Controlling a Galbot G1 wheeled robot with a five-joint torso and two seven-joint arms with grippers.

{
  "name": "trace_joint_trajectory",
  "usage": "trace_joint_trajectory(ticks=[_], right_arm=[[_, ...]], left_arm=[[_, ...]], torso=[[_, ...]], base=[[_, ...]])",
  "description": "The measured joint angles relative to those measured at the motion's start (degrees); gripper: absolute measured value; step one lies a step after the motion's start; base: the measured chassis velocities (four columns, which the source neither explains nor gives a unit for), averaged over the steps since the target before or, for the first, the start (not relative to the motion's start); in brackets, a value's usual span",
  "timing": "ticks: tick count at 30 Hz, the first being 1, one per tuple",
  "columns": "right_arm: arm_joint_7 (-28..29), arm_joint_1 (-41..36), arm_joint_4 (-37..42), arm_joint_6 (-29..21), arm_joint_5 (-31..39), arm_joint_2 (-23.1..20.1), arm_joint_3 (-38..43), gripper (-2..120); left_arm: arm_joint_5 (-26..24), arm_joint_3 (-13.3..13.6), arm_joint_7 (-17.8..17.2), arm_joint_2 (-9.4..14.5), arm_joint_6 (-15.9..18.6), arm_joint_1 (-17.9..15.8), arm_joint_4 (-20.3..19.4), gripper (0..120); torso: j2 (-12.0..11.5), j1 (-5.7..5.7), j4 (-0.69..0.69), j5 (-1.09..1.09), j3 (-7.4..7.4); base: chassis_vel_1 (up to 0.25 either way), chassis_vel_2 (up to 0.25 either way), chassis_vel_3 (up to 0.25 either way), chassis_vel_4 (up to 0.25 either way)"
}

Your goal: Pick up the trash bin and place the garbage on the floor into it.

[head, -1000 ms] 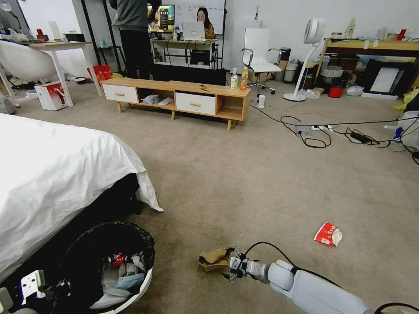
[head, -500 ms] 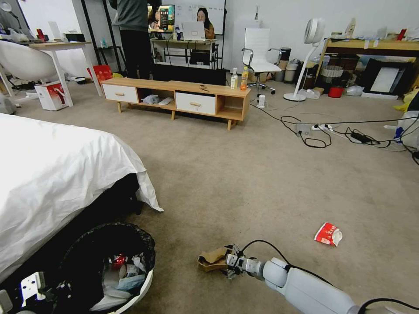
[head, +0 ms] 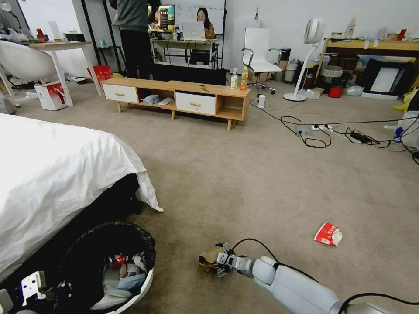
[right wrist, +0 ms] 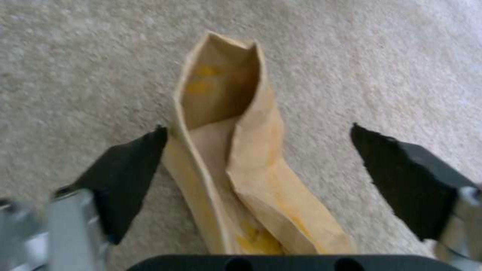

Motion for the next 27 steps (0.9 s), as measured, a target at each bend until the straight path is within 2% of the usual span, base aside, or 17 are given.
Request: trace_joint_trajectory(ticks=[3,4,5,6,8,9,11,12,13,17,19,20,21,22,24,27], right_arm=[[0.0,-0.3,-0.5,0.4,-0.1,0.6,-0.2,79],[0.0,-0.3,-0.5,0.4,-0.1,0.6,-0.2,79],[-0.1,-0.4,-1.0,0.6,-0.1,0.9,-0.3,70],[-0.1,-0.4,-1.0,0.6,-0.1,0.9,-0.3,70],[-0.2,-0.5,-1.2,0.6,-0.1,1.1,-0.3,60],[-0.2,-0.5,-1.2,0.6,-0.1,1.1,-0.3,60],[-0.5,-0.8,-1.2,0.6,-0.2,0.8,-0.1,48],[-0.5,-0.8,-1.2,0.6,-0.2,0.8,-0.1,48],[-0.7,-1.0,-1.3,0.6,-0.3,0.5,0.0,42],[-0.8,-1.4,-1.8,0.6,-0.3,0.3,0.2,32],[-1.0,-1.6,-2.8,0.8,-0.4,0.4,0.5,19],[-1.0,-1.6,-2.8,0.8,-0.4,0.4,0.5,19],[-1.1,-1.8,-3.2,0.8,-0.5,0.6,0.7,12],[-1.1,-1.8,-3.2,0.8,-0.5,0.6,0.7,12],[-1.4,-2.1,-3.8,0.8,-0.7,0.9,1.0,2],[-1.5,-2.3,-4.4,1.0,-0.9,1.2,1.3,0]], left_arm=[[-0.1,-0.1,0.0,0.1,0.0,0.0,-0.1,1],[-0.1,-0.1,0.0,0.1,0.0,0.0,-0.1,1],[-0.1,-0.1,0.0,0.1,0.0,0.0,-0.1,1],[-0.1,-0.1,0.0,0.1,0.0,0.0,-0.1,1],[-0.1,0.1,0.0,0.0,0.0,-0.1,0.0,1],[-0.1,0.1,0.0,0.0,0.0,-0.1,0.0,1],[0.0,0.4,0.0,-0.1,0.0,-0.4,0.2,1],[0.0,0.4,0.0,-0.1,0.0,-0.4,0.2,1],[0.0,0.5,0.0,-0.1,0.0,-0.5,0.4,1],[0.0,0.7,0.0,-0.1,0.0,-0.6,0.6,1],[0.0,1.0,0.0,-0.1,0.0,-0.8,0.7,1],[0.0,1.0,0.0,-0.1,0.0,-0.8,0.7,1],[0.0,1.1,0.0,-0.1,0.0,-0.9,0.8,1],[0.0,1.1,0.0,-0.1,0.0,-0.9,0.8,1],[0.0,1.3,0.0,-0.1,0.0,-0.9,0.9,1],[0.0,1.4,0.0,-0.1,0.0,-0.9,0.9,1]], torso=[[0.0,0.00,-0.02,0.00,0.00],[0.0,0.00,-0.02,0.00,0.00],[0.0,0.00,-0.02,0.00,0.00],[0.0,0.00,-0.02,0.00,0.00],[0.0,0.00,0.00,0.00,0.00],[0.0,0.00,0.00,0.00,0.00],[0.0,0.00,0.00,0.00,0.00],[0.0,0.00,0.00,0.00,0.00],[0.0,0.00,-0.01,0.00,0.00],[0.0,0.00,-0.02,0.00,0.00],[0.0,0.00,-0.01,0.00,0.00],[0.0,0.00,-0.01,0.00,0.00],[0.0,0.00,-0.01,0.00,0.00],[0.0,0.00,-0.01,0.00,0.00],[0.0,0.00,-0.01,0.00,0.00],[0.0,0.00,0.00,0.00,0.00]], base=[[0.000,0.000,0.000,0.000],[0.000,0.000,0.000,0.000],[0.000,0.000,0.000,0.000],[0.000,0.000,0.000,0.000],[0.000,0.000,0.000,0.000],[0.000,0.000,0.000,0.000],[0.000,0.000,0.000,0.000],[0.000,0.000,0.000,0.000],[0.000,0.000,0.000,0.000],[0.000,0.000,0.000,0.000],[0.000,0.000,0.000,0.000],[0.000,0.000,0.000,0.000],[0.000,0.000,0.000,0.000],[0.000,0.000,0.000,0.000],[0.000,0.000,0.000,0.000],[0.000,0.000,0.000,0.000]])
